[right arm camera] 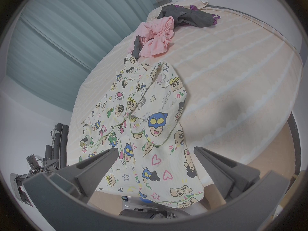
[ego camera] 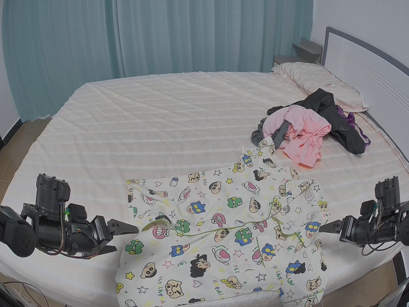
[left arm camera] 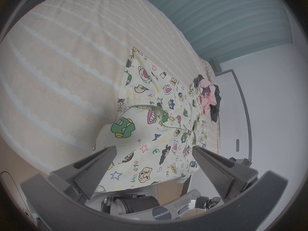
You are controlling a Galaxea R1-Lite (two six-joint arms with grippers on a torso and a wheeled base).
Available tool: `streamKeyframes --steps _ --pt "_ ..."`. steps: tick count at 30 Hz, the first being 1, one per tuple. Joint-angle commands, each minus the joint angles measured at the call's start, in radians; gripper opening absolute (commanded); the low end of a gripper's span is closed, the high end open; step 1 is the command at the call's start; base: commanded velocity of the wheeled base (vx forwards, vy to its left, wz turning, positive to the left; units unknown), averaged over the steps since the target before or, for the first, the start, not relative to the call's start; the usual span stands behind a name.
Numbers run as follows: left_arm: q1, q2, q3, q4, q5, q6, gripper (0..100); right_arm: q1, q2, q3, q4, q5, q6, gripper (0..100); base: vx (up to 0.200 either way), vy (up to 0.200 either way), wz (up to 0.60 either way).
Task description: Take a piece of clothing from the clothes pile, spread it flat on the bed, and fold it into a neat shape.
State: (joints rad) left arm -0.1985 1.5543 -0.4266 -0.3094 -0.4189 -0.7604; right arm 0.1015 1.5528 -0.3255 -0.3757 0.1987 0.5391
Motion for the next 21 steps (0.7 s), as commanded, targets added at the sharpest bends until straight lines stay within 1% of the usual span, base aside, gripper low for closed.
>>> streamKeyframes --steps 1,4,11,18,21 --pt "-0.012 0.032 -0.001 -0.004 0.002 0.000 100 0.003 0.003 -0.003 0.000 0.001 0.001 100 0.000 -0.200 0.00" --pt "-0.012 0.046 0.000 -0.004 0.000 0.006 100 0.007 0.009 -0.001 0.001 0.002 -0.001 100 0.000 -0.200 0.00" --pt "-0.015 0.072 -0.001 -0.011 0.000 -0.002 100 0.017 0.023 -0.001 0.000 0.002 -0.001 100 0.000 0.000 0.00" --pt "-0.044 0.073 0.000 -0.011 0.000 -0.014 100 0.017 0.021 -0.001 0.000 0.001 -0.001 100 0.000 0.000 0.00" --pt "-0.035 0.073 -0.012 -0.028 0.009 -0.028 100 0.023 0.016 0.000 0.000 0.001 0.001 100 0.000 0.000 0.00"
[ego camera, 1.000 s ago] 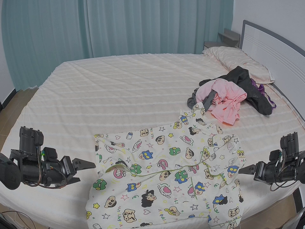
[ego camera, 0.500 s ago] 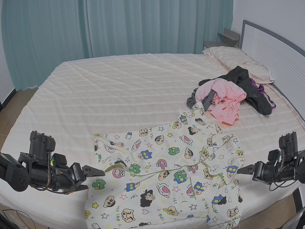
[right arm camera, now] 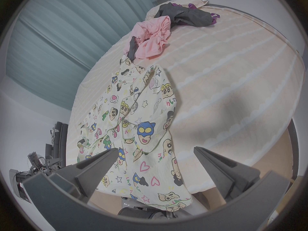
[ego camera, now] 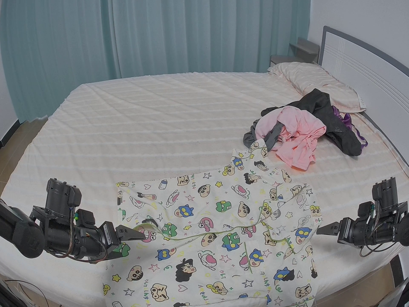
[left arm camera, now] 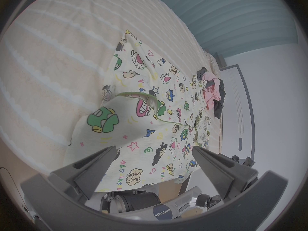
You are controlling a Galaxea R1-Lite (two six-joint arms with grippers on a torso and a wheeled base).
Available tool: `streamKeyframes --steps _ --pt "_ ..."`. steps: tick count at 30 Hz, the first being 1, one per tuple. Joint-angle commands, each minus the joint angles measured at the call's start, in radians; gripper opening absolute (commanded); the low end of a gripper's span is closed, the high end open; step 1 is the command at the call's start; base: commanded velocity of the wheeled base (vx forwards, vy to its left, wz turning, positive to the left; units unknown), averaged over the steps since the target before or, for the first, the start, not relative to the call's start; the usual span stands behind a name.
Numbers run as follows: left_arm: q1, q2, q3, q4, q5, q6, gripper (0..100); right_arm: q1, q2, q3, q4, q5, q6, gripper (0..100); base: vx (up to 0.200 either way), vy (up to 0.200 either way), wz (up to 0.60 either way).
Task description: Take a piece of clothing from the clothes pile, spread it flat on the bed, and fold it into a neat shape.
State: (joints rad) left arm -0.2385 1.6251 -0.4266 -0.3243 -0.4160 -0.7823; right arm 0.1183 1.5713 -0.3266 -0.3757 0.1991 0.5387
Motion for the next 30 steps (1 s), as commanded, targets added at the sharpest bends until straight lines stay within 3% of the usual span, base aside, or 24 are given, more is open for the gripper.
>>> streamKeyframes --steps 1,11,21,30 --pt "0.016 0.002 -0.021 -0.025 0.019 -0.008 100 0.014 -0.005 0.003 0.000 -0.001 0.001 100 0.000 0.000 0.00" --pt "0.183 0.210 -0.284 -0.064 0.082 0.015 100 0.049 -0.013 0.011 0.001 -0.006 0.003 100 0.000 0.000 0.00" --pt "0.252 0.504 -0.630 0.005 0.085 0.049 100 0.049 -0.011 0.018 0.001 -0.006 0.003 100 0.000 0.000 0.00" --pt "0.278 0.634 -0.775 0.024 0.094 0.109 100 0.049 -0.011 0.018 0.001 -0.006 0.003 100 0.000 0.000 0.00"
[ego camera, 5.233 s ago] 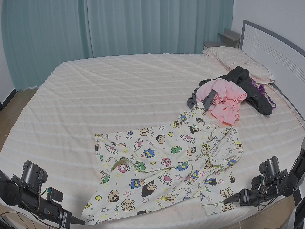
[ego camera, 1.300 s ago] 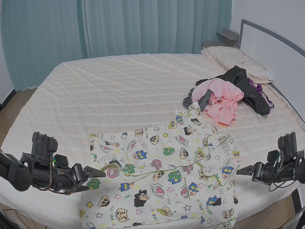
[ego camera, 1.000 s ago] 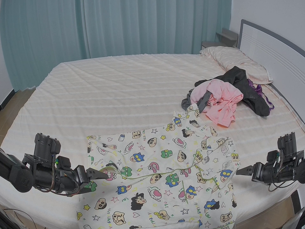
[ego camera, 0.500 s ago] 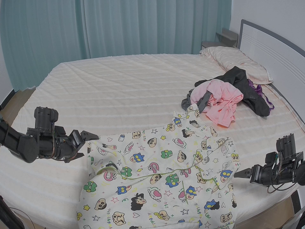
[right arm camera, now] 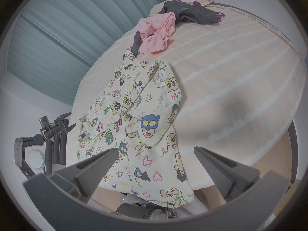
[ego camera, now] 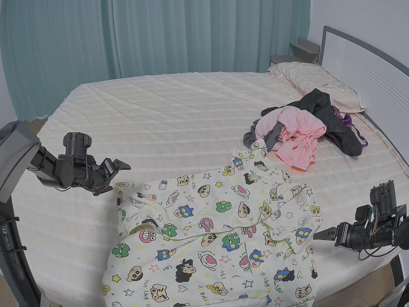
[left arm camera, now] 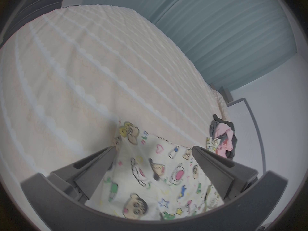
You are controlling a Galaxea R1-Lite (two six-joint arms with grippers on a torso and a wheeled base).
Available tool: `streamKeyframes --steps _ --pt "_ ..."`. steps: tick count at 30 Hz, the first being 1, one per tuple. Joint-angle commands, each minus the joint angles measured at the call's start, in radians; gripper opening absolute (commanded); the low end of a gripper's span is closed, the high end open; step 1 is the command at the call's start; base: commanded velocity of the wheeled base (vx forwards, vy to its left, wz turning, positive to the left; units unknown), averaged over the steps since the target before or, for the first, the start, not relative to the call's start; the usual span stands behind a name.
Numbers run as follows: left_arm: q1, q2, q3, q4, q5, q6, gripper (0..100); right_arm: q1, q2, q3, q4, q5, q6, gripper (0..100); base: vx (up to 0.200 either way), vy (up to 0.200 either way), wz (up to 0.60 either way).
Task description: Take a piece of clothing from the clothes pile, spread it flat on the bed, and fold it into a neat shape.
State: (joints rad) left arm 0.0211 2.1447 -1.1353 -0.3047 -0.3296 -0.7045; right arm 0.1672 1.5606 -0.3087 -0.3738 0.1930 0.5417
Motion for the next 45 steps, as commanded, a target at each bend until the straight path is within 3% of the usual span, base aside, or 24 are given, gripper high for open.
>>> streamKeyframes --steps 1,5,23,24,37,42,45 --pt "0.019 0.136 -0.087 0.006 0.027 0.040 100 0.000 -0.001 0.000 0.000 0.000 0.000 100 0.000 0.000 0.00" --pt "0.017 0.182 -0.156 0.027 0.106 0.042 100 0.000 0.001 0.000 0.000 0.000 0.000 100 0.000 0.000 0.00" --pt "-0.021 0.242 -0.212 0.025 0.098 0.086 100 0.002 0.012 0.000 0.000 0.002 0.000 100 0.000 0.000 0.00" --pt "-0.023 0.241 -0.215 0.025 0.098 0.085 0 0.002 0.012 0.000 0.000 0.003 0.000 100 0.000 0.000 0.00" --pt "0.005 0.239 -0.279 0.035 0.112 0.083 0 0.009 0.015 0.000 0.001 0.005 0.000 100 0.000 0.000 0.00" --pt "0.005 0.245 -0.345 0.053 0.116 0.083 0 0.009 0.022 0.003 0.000 0.005 0.000 100 0.000 0.000 0.00" --pt "0.008 0.271 -0.474 0.142 0.116 0.083 0 0.011 0.039 0.005 -0.002 0.005 0.000 100 0.000 0.000 0.00"
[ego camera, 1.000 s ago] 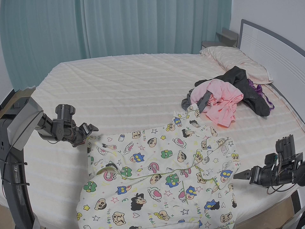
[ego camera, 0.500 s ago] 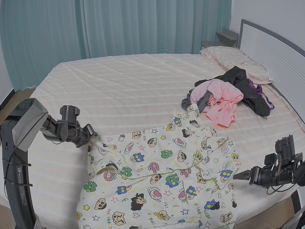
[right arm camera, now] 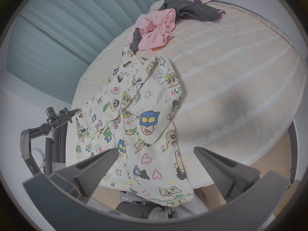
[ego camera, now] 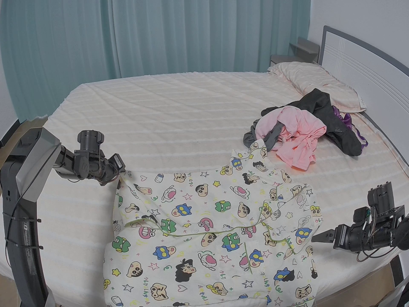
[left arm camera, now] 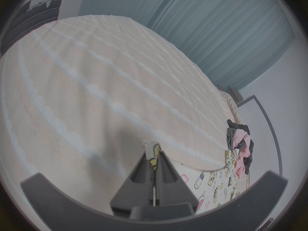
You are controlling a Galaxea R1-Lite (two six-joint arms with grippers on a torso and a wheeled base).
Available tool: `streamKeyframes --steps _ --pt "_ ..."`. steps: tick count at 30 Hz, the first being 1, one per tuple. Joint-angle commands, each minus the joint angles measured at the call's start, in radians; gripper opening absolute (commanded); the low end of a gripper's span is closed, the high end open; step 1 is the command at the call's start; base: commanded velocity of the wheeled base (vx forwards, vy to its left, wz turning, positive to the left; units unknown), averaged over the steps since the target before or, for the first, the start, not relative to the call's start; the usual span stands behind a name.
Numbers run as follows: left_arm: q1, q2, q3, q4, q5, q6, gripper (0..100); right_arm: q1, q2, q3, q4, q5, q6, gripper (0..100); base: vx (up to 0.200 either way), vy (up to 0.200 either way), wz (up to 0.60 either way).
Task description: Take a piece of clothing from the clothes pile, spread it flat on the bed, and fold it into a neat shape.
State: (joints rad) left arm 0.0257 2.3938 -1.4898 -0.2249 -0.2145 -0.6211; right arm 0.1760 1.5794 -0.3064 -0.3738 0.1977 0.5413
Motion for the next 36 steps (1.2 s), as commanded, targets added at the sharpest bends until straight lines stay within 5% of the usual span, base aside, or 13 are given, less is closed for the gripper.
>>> streamKeyframes --steps 1,14,15,26,36 --pt "0.005 0.034 -0.155 0.084 0.003 0.000 0 0.005 0.025 0.003 -0.002 0.000 0.000 100 0.000 0.000 0.00" --pt "0.006 0.157 -0.412 0.229 0.052 0.000 0 0.022 0.024 0.004 -0.002 -0.006 0.000 100 0.000 0.000 0.00" --pt "0.006 0.166 -0.428 0.233 0.055 0.000 100 0.023 0.024 0.004 -0.002 -0.006 0.000 100 0.000 0.000 0.00" --pt "0.022 0.159 -0.458 0.269 0.095 -0.029 100 0.023 0.013 0.009 -0.002 -0.006 -0.001 100 0.000 0.000 0.00" --pt "0.006 -0.117 -0.136 0.269 -0.009 -0.126 100 0.027 0.021 0.010 -0.002 -0.006 0.000 100 0.000 0.000 0.00"
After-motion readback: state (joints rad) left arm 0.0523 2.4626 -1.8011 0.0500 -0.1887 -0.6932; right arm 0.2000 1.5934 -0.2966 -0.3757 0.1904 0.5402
